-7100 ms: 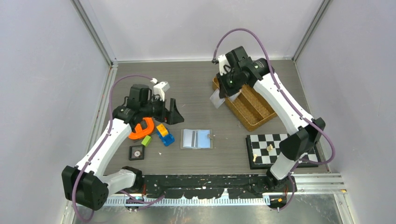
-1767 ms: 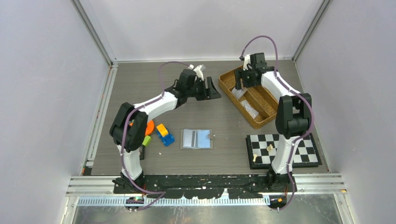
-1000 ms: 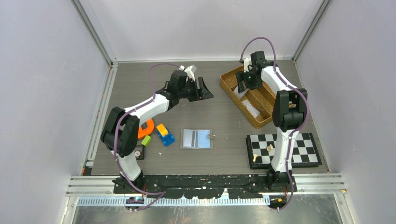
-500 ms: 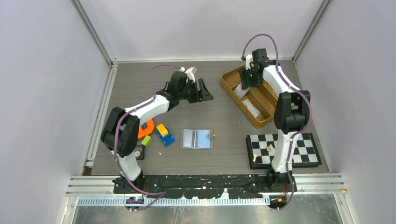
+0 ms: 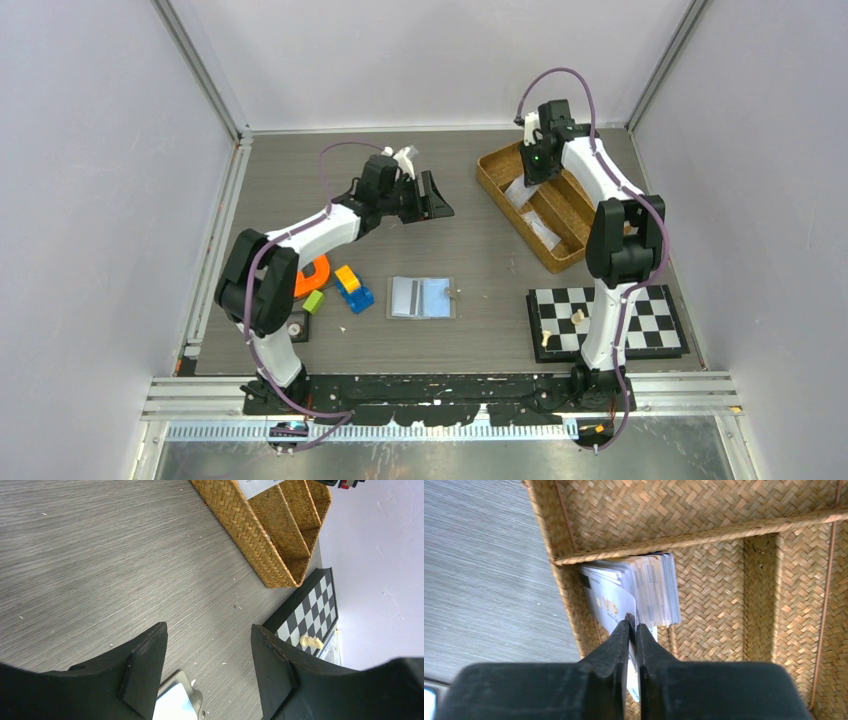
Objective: Put the credit cards into the card holder
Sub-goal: Pick up the credit card from the storage box.
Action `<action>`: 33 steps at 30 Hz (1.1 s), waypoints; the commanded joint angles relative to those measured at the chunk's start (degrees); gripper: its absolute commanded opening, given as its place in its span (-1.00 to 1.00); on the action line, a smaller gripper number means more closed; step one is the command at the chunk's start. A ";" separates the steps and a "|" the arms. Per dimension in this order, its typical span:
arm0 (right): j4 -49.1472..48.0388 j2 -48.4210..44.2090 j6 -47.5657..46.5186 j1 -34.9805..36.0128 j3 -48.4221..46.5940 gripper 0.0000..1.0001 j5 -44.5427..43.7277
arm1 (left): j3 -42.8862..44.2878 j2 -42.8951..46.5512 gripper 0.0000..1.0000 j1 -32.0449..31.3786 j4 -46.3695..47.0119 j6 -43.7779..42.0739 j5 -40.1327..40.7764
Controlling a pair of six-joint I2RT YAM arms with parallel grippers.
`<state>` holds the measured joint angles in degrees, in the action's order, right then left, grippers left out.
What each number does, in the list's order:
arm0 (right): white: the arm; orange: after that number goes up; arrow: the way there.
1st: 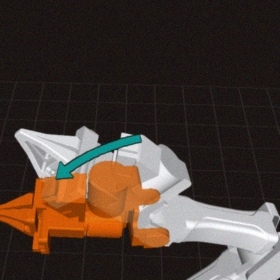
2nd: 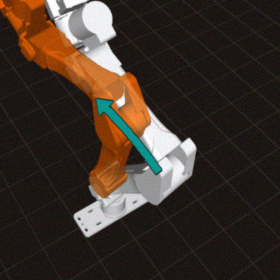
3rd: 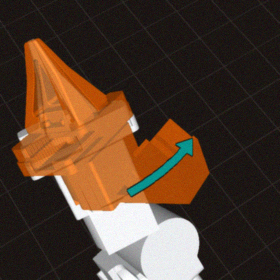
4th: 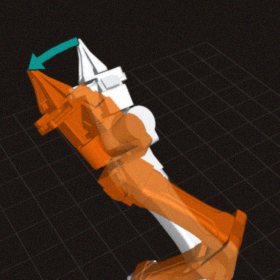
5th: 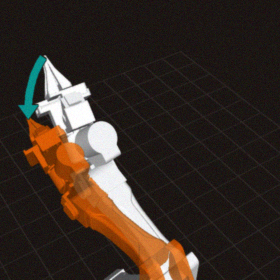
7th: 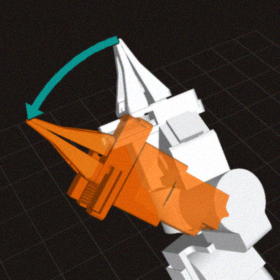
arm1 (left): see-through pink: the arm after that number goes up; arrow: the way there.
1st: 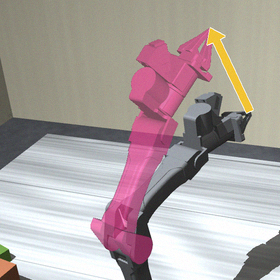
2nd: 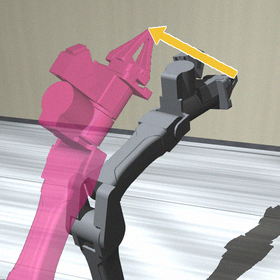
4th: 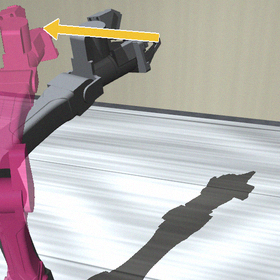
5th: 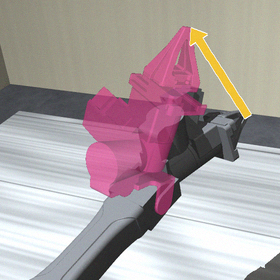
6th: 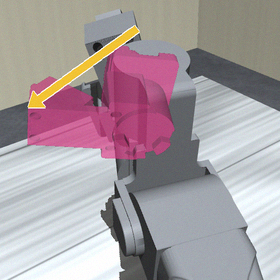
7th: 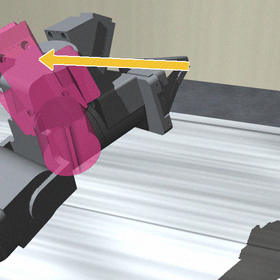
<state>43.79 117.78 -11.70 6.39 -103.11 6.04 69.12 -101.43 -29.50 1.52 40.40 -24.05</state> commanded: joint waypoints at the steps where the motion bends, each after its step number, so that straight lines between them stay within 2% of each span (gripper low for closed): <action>1: 0.88 -4.41 -0.36 1.05 -3.41 -0.87 -1.72 | -0.10 3.56 0.27 0.40 -0.16 -0.92 -1.25; 3: 2.21 -4.85 -0.22 1.47 -4.39 -0.99 -0.21 | -0.15 4.55 0.27 0.40 -1.00 -1.60 -1.26; 9: 6.83 -7.58 0.91 3.35 -7.03 -0.99 4.33 | -1.18 9.63 0.28 0.40 -5.67 -4.24 -1.08; 15: 13.24 -13.99 3.62 7.30 -8.11 -0.99 9.35 | -1.70 18.51 0.29 0.41 -13.75 -7.81 -2.38; 19: 12.76 -20.53 8.04 10.32 -2.49 -0.99 20.87 | -0.98 24.63 0.37 0.40 -21.69 -13.09 -7.85; 22: 7.18 -26.59 13.69 12.98 4.70 -0.99 32.40 | 1.87 26.59 0.38 0.41 -32.05 -20.05 -12.31; 24: 3.11 -30.01 16.50 15.15 8.79 -0.99 38.93 | 1.90 28.45 0.39 0.41 -35.81 -24.08 -13.53; 28: -2.12 -34.45 19.01 19.13 13.29 -0.99 49.94 | -0.86 32.42 0.41 0.41 -35.71 -26.03 -17.40; 33: 3.59 -34.25 17.23 20.92 10.10 -0.99 52.10 | -5.22 35.77 0.44 0.40 -29.59 -22.88 -25.23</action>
<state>46.50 84.47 4.84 26.76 -90.35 51.09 66.32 -68.75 -29.23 -30.92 17.47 -40.45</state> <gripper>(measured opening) 0.025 0.717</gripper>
